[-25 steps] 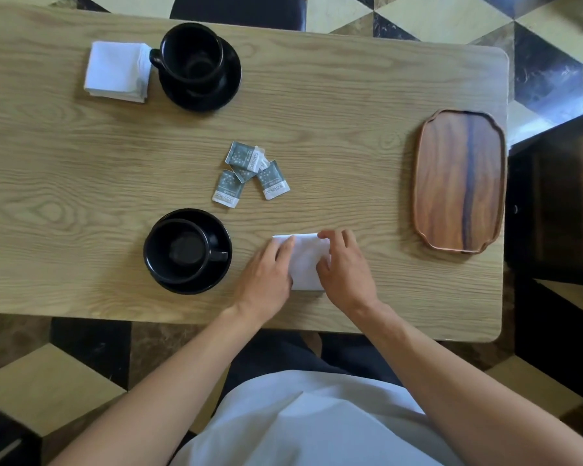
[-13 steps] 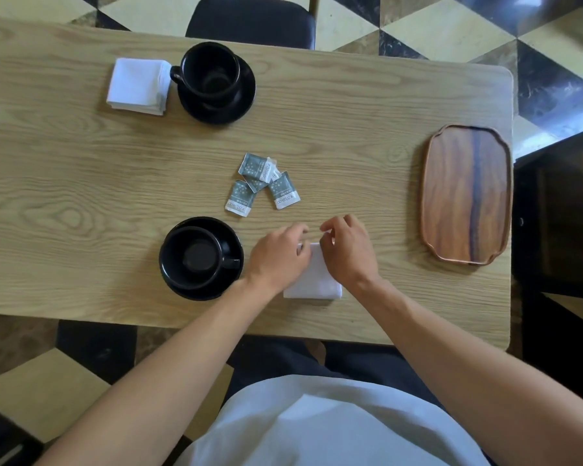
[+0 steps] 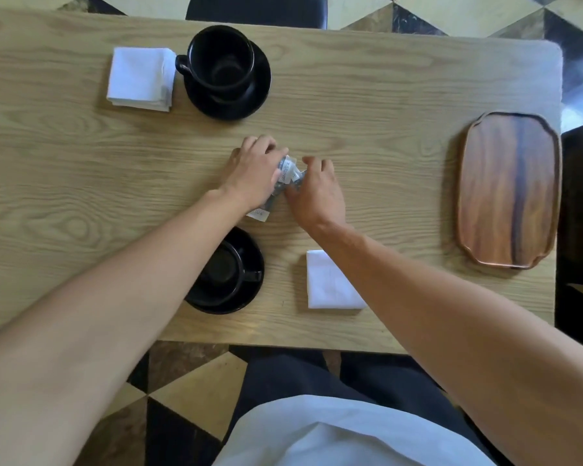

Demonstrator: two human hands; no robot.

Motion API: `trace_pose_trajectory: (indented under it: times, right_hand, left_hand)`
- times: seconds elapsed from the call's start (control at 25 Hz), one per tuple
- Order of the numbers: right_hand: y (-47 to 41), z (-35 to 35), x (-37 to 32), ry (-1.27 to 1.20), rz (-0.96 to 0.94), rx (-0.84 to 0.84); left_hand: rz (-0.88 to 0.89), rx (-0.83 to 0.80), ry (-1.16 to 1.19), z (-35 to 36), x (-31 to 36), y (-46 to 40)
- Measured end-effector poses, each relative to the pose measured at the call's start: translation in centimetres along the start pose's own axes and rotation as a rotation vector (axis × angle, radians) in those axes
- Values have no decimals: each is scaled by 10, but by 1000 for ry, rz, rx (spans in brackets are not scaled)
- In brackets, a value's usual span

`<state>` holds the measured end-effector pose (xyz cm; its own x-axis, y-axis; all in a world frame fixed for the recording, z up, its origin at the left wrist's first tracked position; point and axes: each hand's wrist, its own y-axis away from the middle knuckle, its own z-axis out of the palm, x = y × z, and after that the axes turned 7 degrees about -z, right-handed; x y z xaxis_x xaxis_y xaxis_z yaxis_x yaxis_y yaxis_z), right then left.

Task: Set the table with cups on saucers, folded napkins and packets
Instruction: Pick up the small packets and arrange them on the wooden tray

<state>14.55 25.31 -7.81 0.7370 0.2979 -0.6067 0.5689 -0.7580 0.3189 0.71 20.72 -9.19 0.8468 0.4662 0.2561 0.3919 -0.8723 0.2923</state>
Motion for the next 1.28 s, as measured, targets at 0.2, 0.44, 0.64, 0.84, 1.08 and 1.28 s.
trace_pose_trajectory:
  times: [0.2, 0.44, 0.64, 0.84, 1.08, 1.28]
  right_hand:
    - [-5, 11, -2, 31, 30, 19]
    - [-15, 15, -3, -104, 92, 24]
    - [-26, 9, -3, -61, 109, -23]
    - [-23, 4, -1, -87, 123, 81]
    - [-8, -15, -9, -408, 64, 223]
    - [-5, -50, 4, -708, 256, 388]
  left_hand:
    - [-3, 74, 86, 0, -4, 1]
    - [-137, 44, 252, -9, -14, 2]
    - [-272, -18, 379, -7, -17, 2]
    - [-413, -7, 642, -11, -25, 7]
    - [-485, -10, 1061, -25, -16, 8]
    - [-455, -39, 1187, -37, 18, 3]
